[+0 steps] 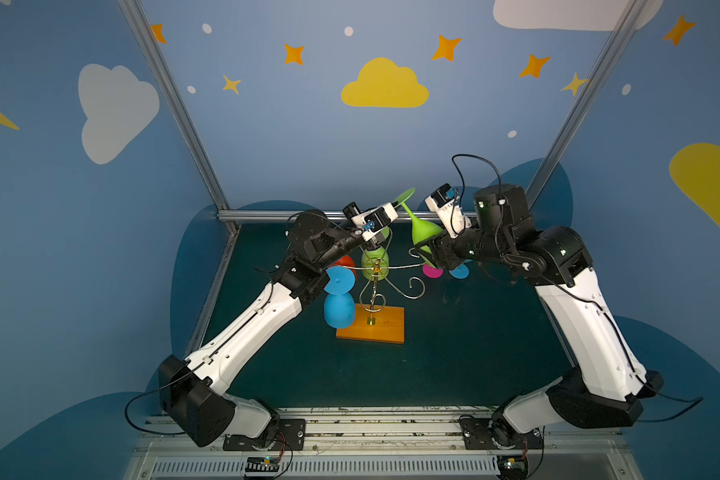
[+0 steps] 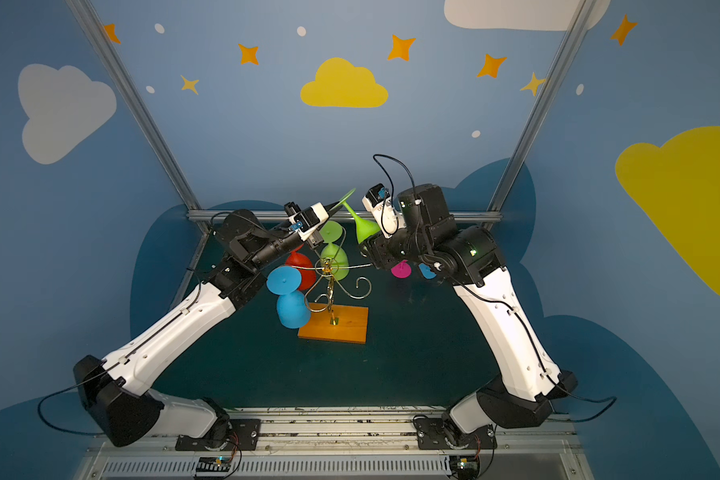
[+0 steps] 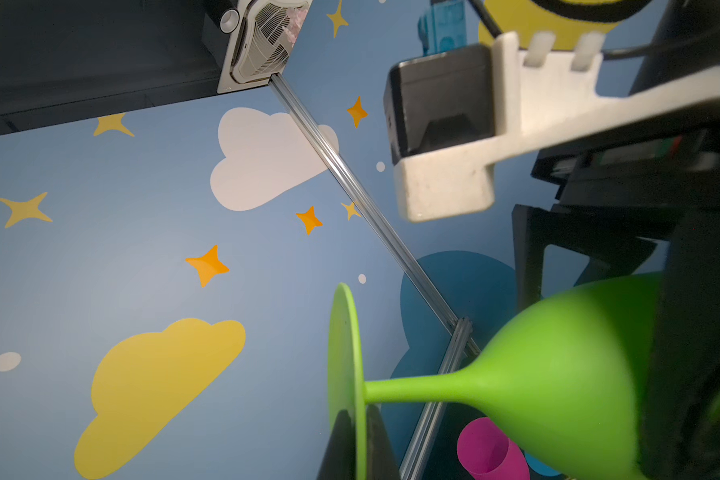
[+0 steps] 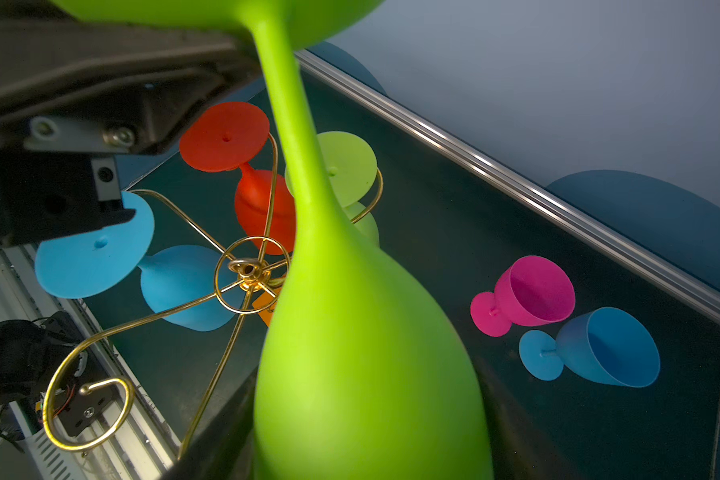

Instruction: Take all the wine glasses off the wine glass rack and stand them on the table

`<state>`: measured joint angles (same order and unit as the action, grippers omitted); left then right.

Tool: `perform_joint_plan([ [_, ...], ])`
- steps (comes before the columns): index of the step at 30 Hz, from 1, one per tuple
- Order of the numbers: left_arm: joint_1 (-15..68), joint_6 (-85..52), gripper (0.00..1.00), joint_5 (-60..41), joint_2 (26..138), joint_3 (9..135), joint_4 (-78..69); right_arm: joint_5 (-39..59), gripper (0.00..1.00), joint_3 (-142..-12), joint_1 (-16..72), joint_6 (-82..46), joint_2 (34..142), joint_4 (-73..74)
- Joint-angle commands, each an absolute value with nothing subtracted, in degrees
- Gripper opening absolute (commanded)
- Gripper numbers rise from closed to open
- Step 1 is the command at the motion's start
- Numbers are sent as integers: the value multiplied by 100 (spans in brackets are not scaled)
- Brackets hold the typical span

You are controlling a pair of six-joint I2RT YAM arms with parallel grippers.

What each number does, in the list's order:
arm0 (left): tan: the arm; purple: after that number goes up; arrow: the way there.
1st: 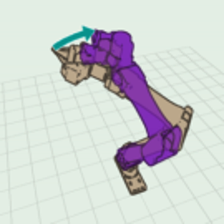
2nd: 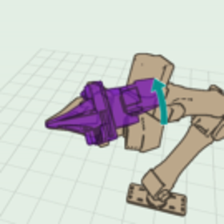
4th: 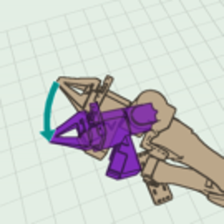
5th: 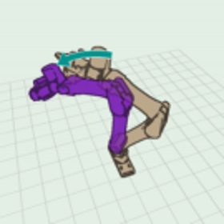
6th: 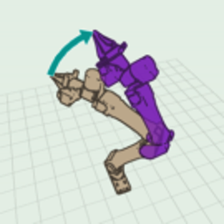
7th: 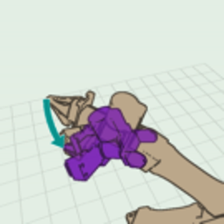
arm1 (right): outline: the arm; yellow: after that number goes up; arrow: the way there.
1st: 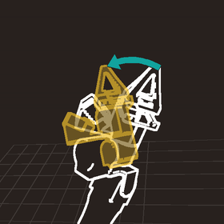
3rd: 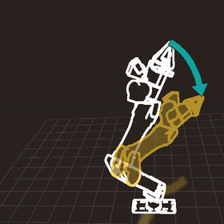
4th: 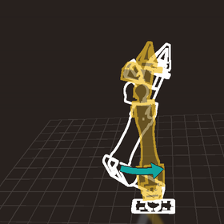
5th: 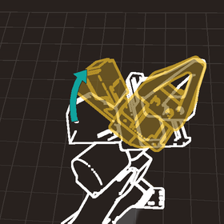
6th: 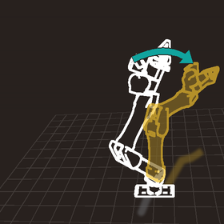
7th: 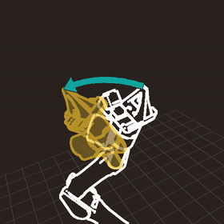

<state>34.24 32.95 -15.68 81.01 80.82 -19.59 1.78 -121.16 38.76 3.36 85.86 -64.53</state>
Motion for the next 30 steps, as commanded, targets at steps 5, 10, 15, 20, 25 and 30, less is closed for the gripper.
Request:
perform_joint_plan([
  [5,3463,2272,3,-902,7964,8120,-1910,579,86,-11366,3786,207,7890,-5421],
  [10,3423,1197,3,-711,7909,8156,-1450,1363,88,-10489,3395,-106,7128,-4236],
  [15,3259,-9,3,-904,7858,8154,-1180,1796,89,-9711,2976,-682,6332,-3173],
  [20,2981,-782,3,-1484,7831,8174,-1108,1610,89,-9247,2668,-1238,5624,-2840],
  [25,2804,-1202,3,-1873,7795,8104,-1273,1413,89,-8901,2437,-1670,5305,-3026],
  [30,2787,-1292,3,-2004,7784,8102,-1283,1818,89,-8843,2312,-1906,5515,-3039],
])
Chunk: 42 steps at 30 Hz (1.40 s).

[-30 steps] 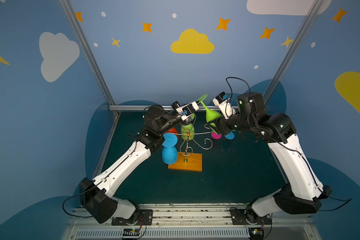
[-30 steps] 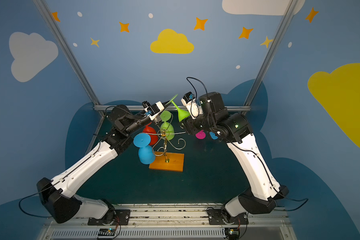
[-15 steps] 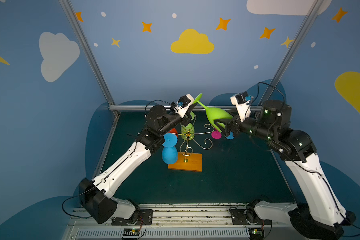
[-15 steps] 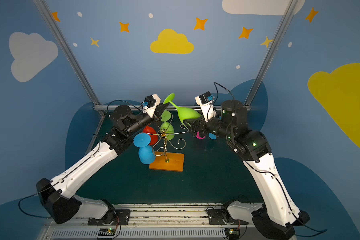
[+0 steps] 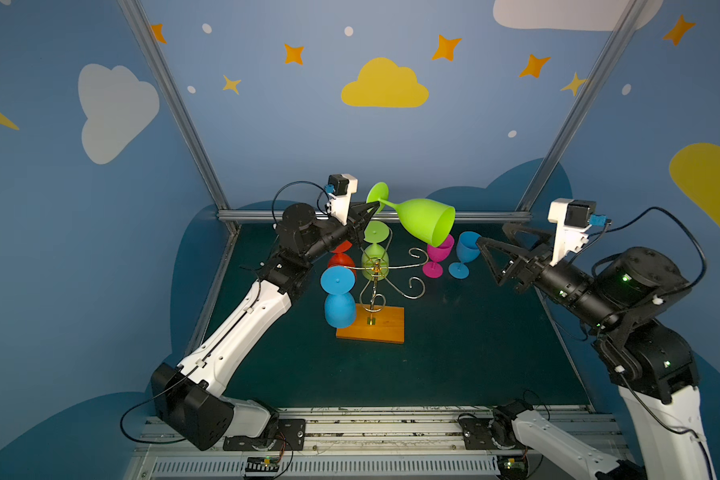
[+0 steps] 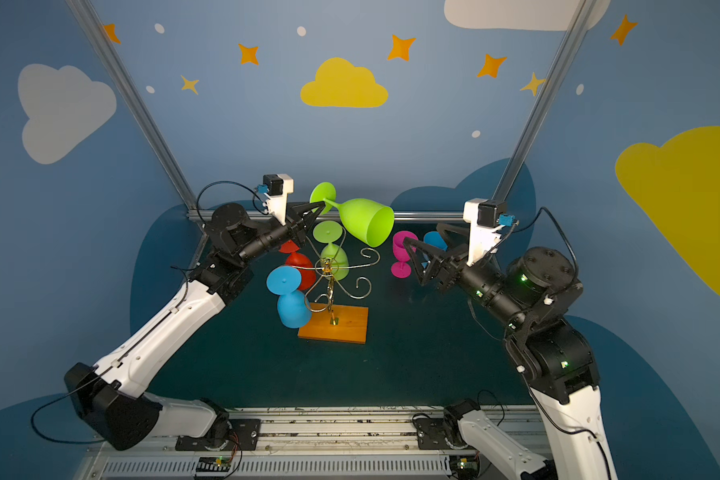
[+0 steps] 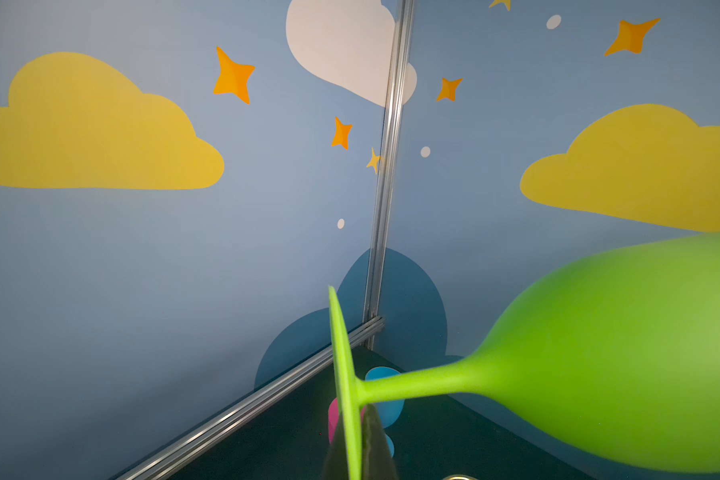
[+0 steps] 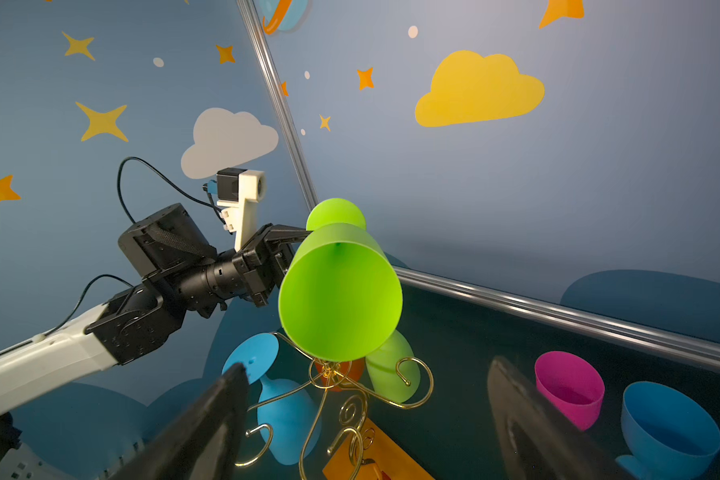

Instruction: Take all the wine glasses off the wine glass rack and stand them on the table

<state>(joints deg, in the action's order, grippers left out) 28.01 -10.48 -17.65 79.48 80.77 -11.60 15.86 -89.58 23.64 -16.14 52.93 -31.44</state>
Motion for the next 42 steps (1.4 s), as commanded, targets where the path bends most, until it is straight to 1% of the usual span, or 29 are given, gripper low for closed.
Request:
perform_joint_plan([
  [1,2791,-1301,3,-2019,7776,8096,-1283,1920,89,-8845,2303,-1955,5585,-2987],
  [9,2786,-1396,3,-2109,7792,8049,-1335,2186,89,-8930,2292,-2165,6132,-2675],
  [10,2791,-1413,3,-2135,7800,8044,-1351,2217,73,-8946,2290,-2196,6202,-2627],
  [11,2787,-1420,3,-2176,7810,8051,-1353,2251,55,-8963,2285,-2216,6277,-2588],
  [22,2791,-1382,3,-2209,7894,8082,-1307,2577,55,-9051,2267,-2373,6565,-2178],
  [26,2786,-1343,3,-2164,7928,8095,-1300,2523,55,-9045,2244,-2334,6514,-2169],
  [32,2779,-1296,9,-1996,7905,8095,-1257,2337,55,-8930,2173,-2230,6348,-2197],
  [40,2769,-1367,10,-1986,7894,8051,-1371,2368,55,-8939,2092,-2231,6254,-2342],
  [42,2769,-1380,15,-1948,7885,8012,-1413,2328,55,-8913,2074,-2219,6210,-2364],
])
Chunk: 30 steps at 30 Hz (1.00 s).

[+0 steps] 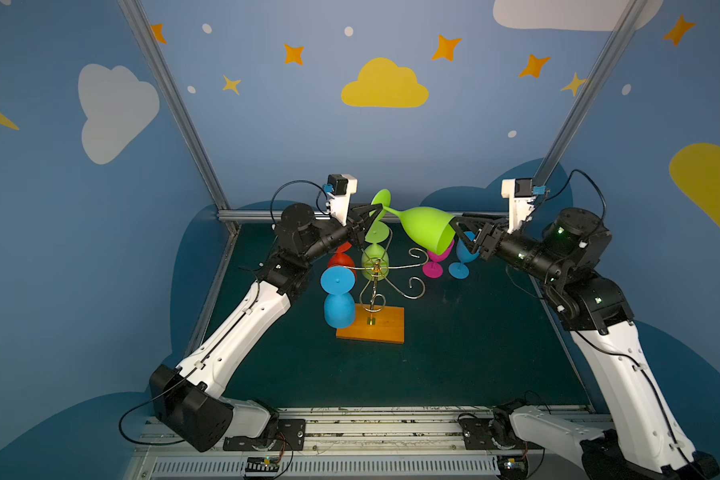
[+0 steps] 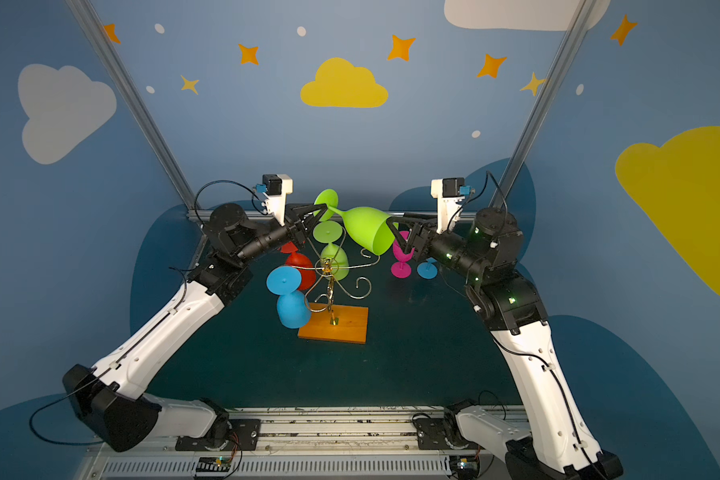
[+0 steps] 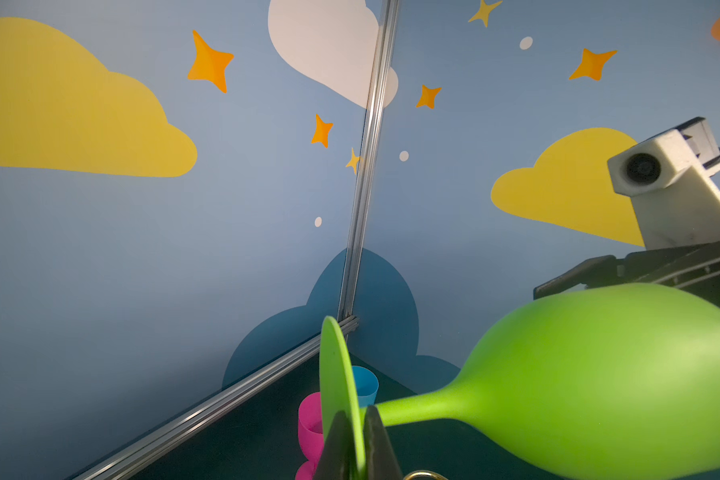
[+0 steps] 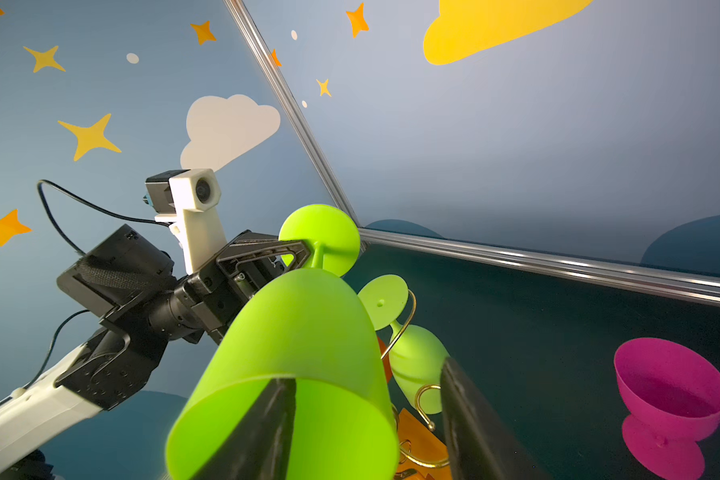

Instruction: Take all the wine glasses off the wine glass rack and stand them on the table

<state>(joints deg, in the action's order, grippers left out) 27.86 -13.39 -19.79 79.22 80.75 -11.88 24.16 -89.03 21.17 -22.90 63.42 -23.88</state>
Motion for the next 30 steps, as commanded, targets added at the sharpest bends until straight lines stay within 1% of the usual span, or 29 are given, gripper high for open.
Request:
perform_joint_plan([
  [1,2765,-1380,17,-1909,7885,7990,-1439,2313,55,-8904,2061,-2220,6184,-2380],
  [3,2751,-1389,19,-1864,7870,7976,-1413,2295,55,-8870,2035,-2218,6129,-2365],
  [4,2751,-1389,23,-1859,7856,7980,-1398,2277,55,-8860,2026,-2221,6097,-2360],
  [5,2749,-1385,28,-1848,7843,7972,-1391,2260,55,-8859,2006,-2216,6078,-2360],
  [7,2745,-1372,44,-1807,7782,7939,-1402,2192,55,-8882,1964,-2187,6043,-2402],
  [8,2742,-1371,49,-1772,7754,7907,-1426,2167,55,-8899,1943,-2180,6031,-2427],
  [9,2734,-1370,52,-1749,7728,7884,-1454,2162,55,-8916,1920,-2175,6029,-2455],
  [12,2725,-1352,47,-1736,7681,7825,-1493,2133,55,-8995,1844,-2127,6021,-2669],
  [23,2694,-1380,49,-1644,7507,7709,-1549,1928,55,-8434,1514,-1798,5553,-3550],
  [26,2683,-1389,50,-1635,7467,7717,-1555,2168,55,-8251,1388,-1718,5454,-3688],
  [30,2683,-1380,50,-1611,7375,7683,-1542,2964,55,-7947,1023,-1859,5495,-3500],
])
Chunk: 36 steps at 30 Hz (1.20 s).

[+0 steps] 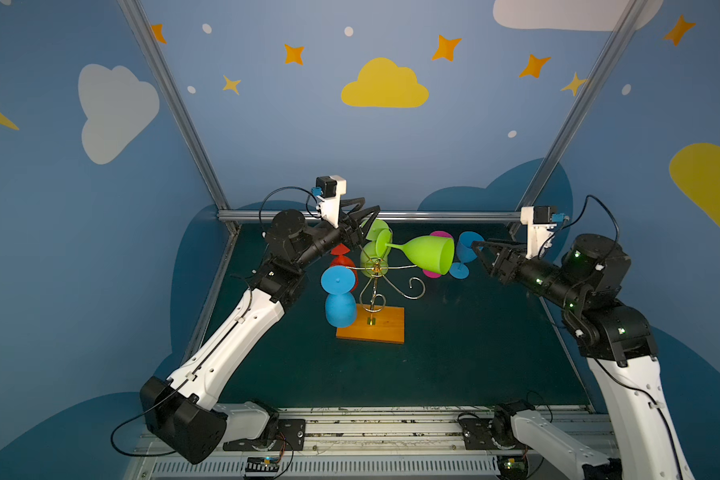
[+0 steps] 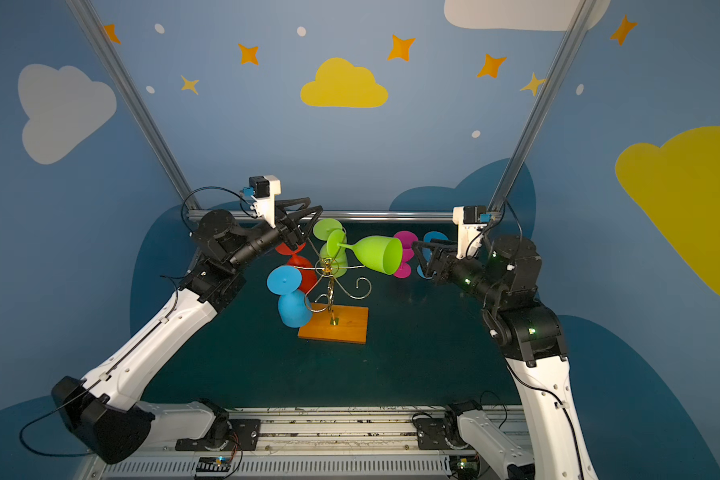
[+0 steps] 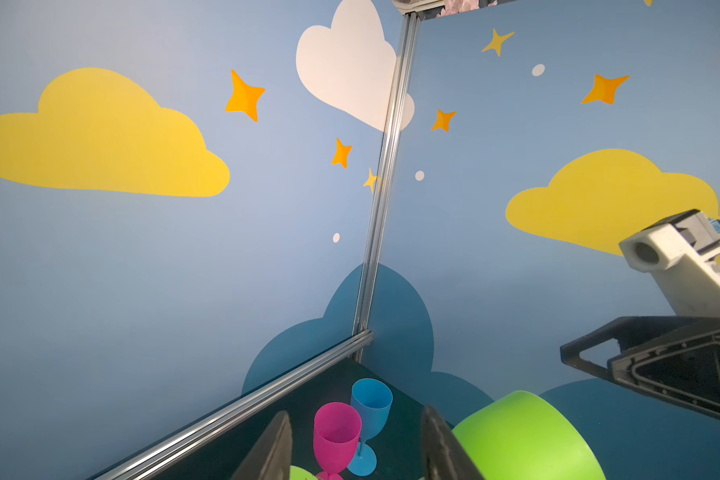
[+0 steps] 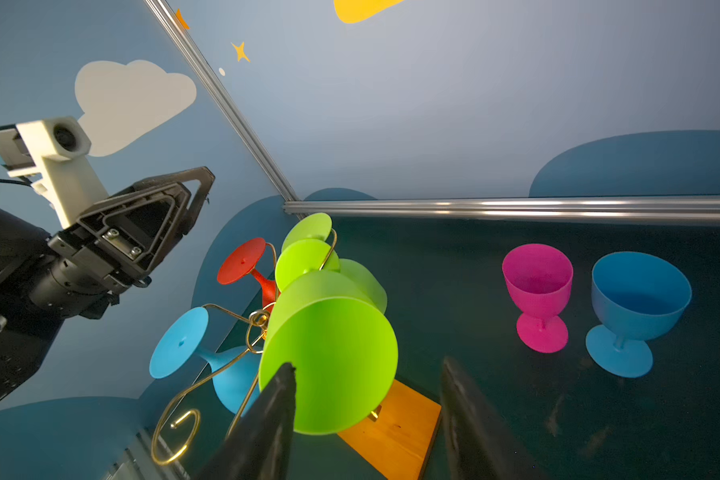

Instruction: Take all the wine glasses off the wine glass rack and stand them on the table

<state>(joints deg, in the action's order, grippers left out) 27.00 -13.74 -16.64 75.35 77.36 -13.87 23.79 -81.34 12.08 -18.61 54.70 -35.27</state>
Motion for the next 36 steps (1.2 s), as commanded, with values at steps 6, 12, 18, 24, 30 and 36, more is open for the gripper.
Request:
perform_joint_plan([
  [6,2664,-1346,51,-1551,7200,7584,-1481,3978,55,-7413,548,-2188,5726,-2655],
  [12,2658,-1327,51,-1489,7025,7498,-1439,4284,55,-7266,537,-2159,5938,-2171],
  [18,2655,-1300,53,-1425,6899,7423,-1413,4498,55,-7150,579,-2258,6038,-1824],
  [24,2648,-1283,54,-1406,6860,7409,-1406,4354,55,-7097,653,-2180,6140,-1792],
  [30,2637,-1275,54,-1389,6826,7379,-1397,4312,55,-7046,818,-2057,6316,-1741],
  [36,2637,-1257,54,-1380,6777,7358,-1375,4212,55,-7042,1074,-1995,6430,-1703],
])
